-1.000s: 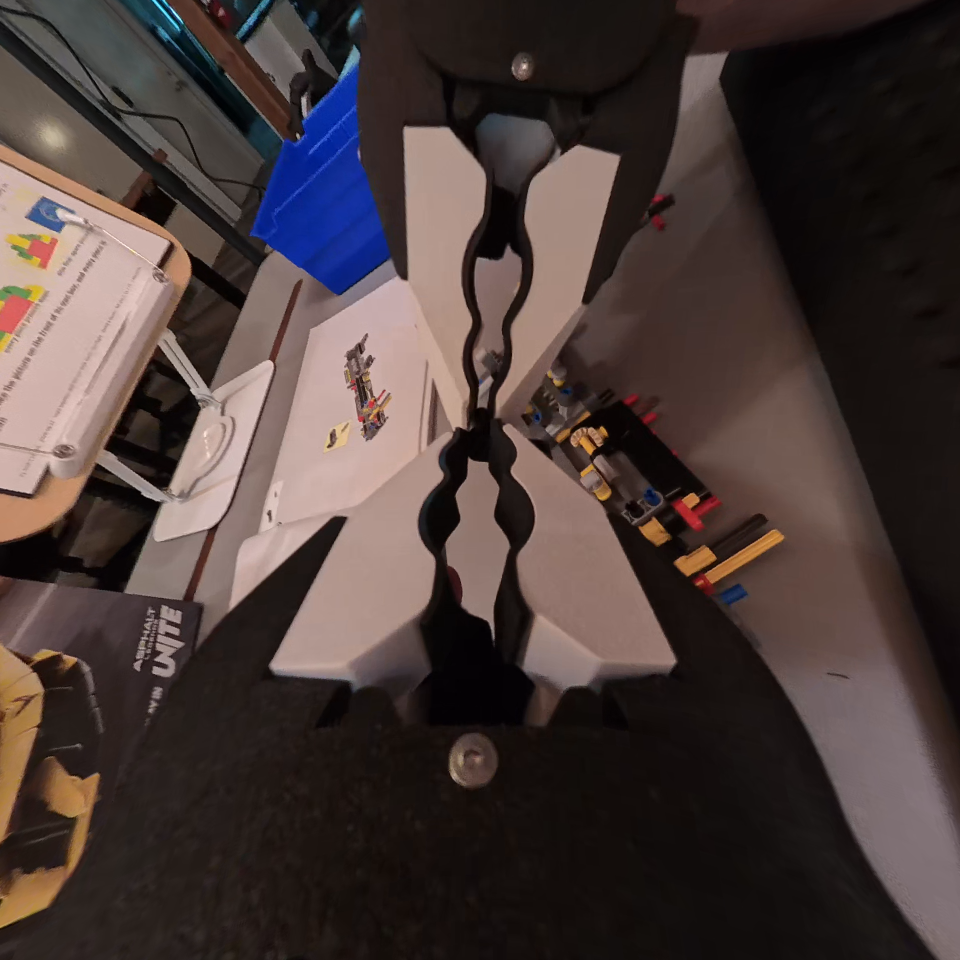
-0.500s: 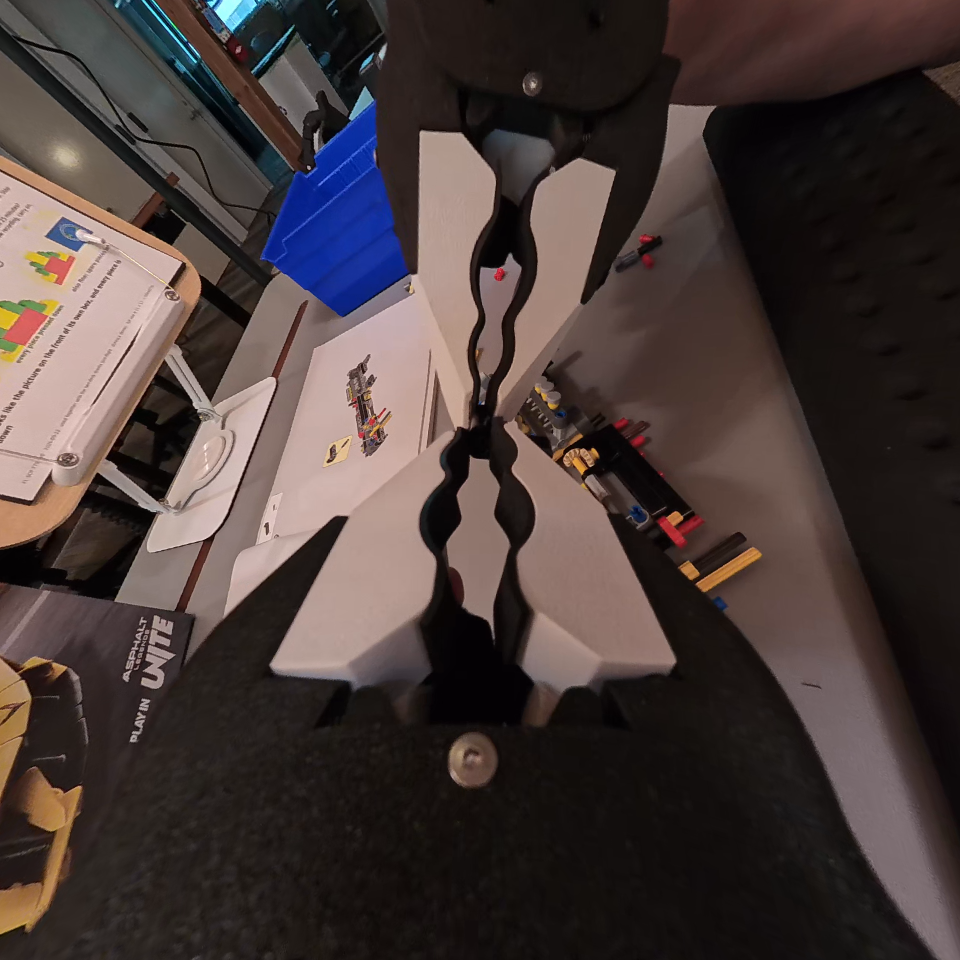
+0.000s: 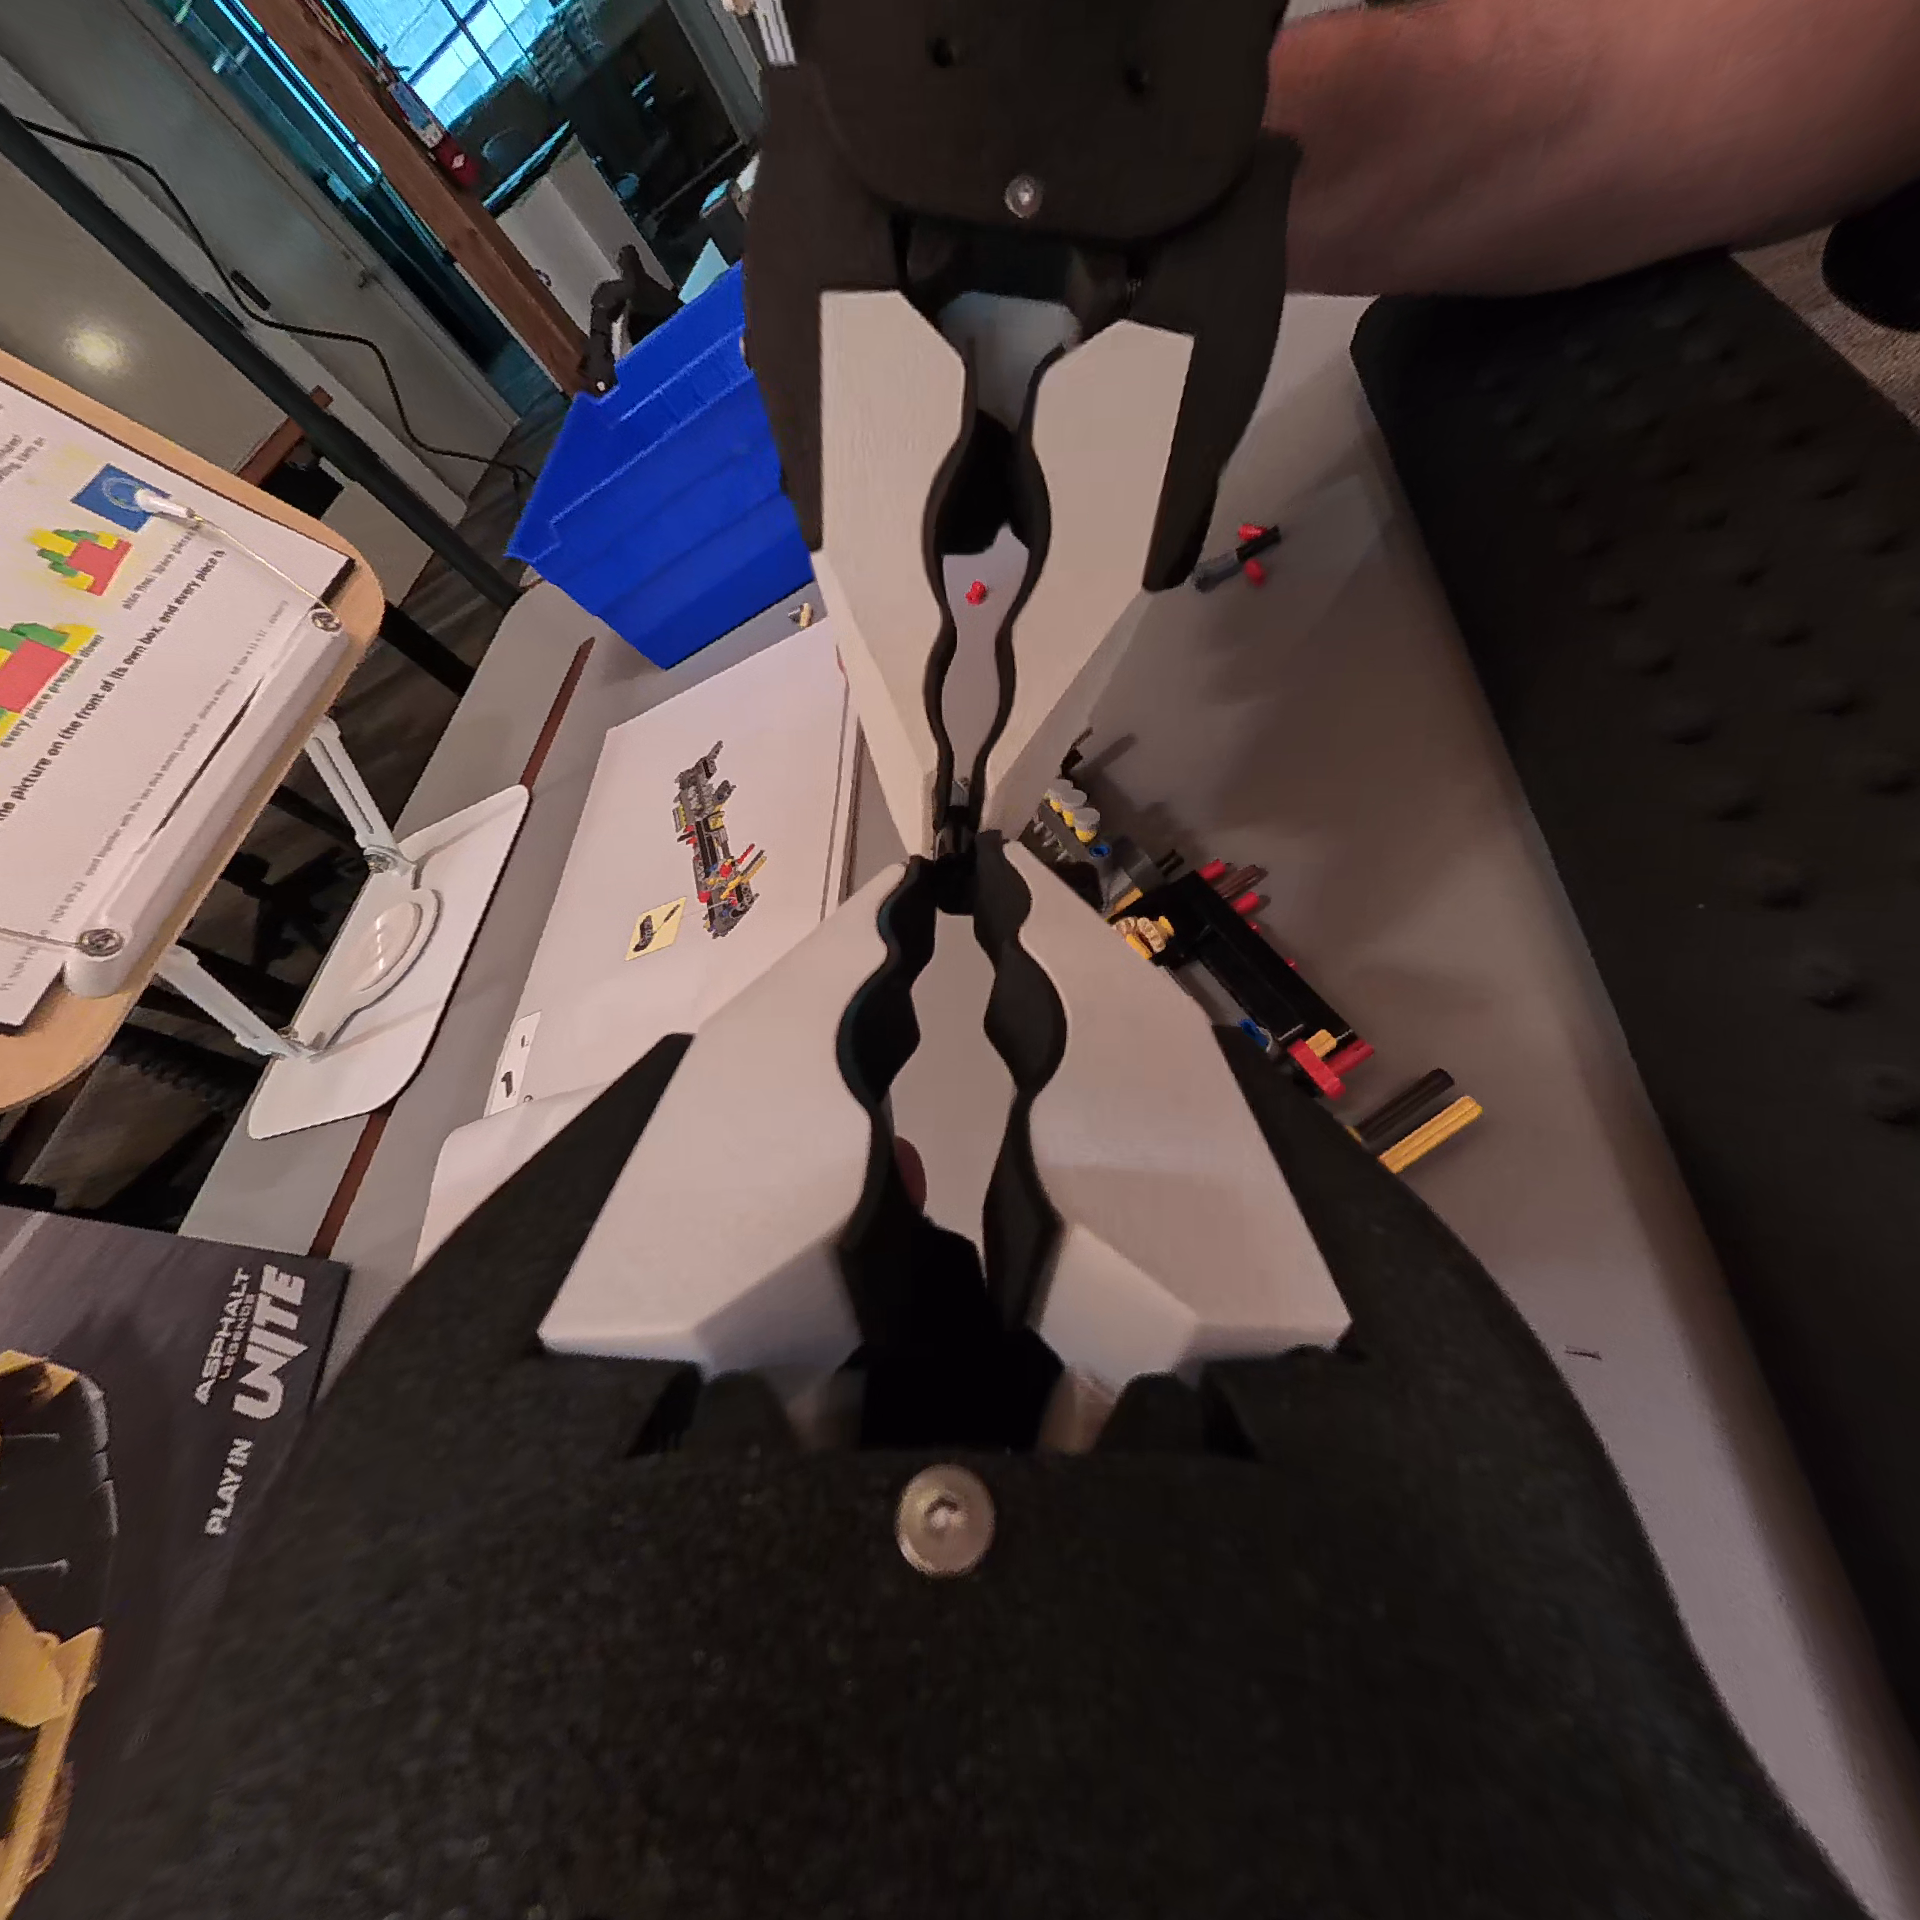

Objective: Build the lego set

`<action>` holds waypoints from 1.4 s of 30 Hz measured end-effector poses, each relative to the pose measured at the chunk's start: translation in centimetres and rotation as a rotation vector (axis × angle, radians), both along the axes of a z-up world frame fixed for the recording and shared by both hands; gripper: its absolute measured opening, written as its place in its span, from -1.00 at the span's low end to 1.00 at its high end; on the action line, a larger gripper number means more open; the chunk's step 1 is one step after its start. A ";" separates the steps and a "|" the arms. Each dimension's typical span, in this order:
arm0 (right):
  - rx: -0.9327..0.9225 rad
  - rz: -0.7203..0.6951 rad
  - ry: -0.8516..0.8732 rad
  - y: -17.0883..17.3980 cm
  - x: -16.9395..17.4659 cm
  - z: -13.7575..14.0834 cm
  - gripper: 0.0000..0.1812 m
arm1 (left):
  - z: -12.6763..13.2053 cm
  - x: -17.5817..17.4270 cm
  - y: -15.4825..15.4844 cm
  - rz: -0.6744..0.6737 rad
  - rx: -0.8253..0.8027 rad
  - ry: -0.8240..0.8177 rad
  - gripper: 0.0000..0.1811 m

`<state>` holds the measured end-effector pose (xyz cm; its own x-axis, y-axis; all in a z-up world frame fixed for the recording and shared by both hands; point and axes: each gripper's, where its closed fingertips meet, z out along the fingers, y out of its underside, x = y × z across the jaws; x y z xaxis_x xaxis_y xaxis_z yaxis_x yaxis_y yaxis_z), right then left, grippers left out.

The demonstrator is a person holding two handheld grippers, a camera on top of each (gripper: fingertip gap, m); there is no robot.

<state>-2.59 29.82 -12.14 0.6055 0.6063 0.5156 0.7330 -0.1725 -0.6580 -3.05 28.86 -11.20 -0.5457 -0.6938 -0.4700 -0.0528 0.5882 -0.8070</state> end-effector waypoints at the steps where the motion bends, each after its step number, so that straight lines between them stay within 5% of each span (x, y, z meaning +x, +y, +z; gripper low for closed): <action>1: -0.018 -0.009 0.042 0.1 0.1 -0.1 -0.96 | 0.0 0.1 0.0 0.004 0.002 -0.009 -0.93; 7: -0.213 0.095 0.663 -0.8 -0.5 2.2 -0.84 | 2.2 0.1 -0.6 -0.008 0.030 -0.188 -0.93; 12: -0.353 0.240 0.971 -1.8 -1.0 4.0 -0.80 | 3.7 -0.1 -0.5 0.053 0.241 -0.338 -0.92; 16: -0.205 0.235 0.869 -1.7 -0.5 4.6 -0.85 | 4.0 0.0 -0.8 0.080 0.237 -0.342 -0.92; 21: 0.147 0.237 0.673 -2.0 0.1 7.2 -0.87 | 4.3 -0.2 -1.3 -0.007 -0.213 -0.141 -0.93; 25: 0.164 0.271 0.607 -2.5 -1.1 6.9 -0.89 | 4.8 -0.4 -1.8 -0.069 -0.401 -0.084 -0.92; 42: 0.121 0.285 0.584 -2.6 -1.7 5.8 -0.96 | 4.8 -0.9 -2.3 -0.121 -0.456 -0.022 -0.92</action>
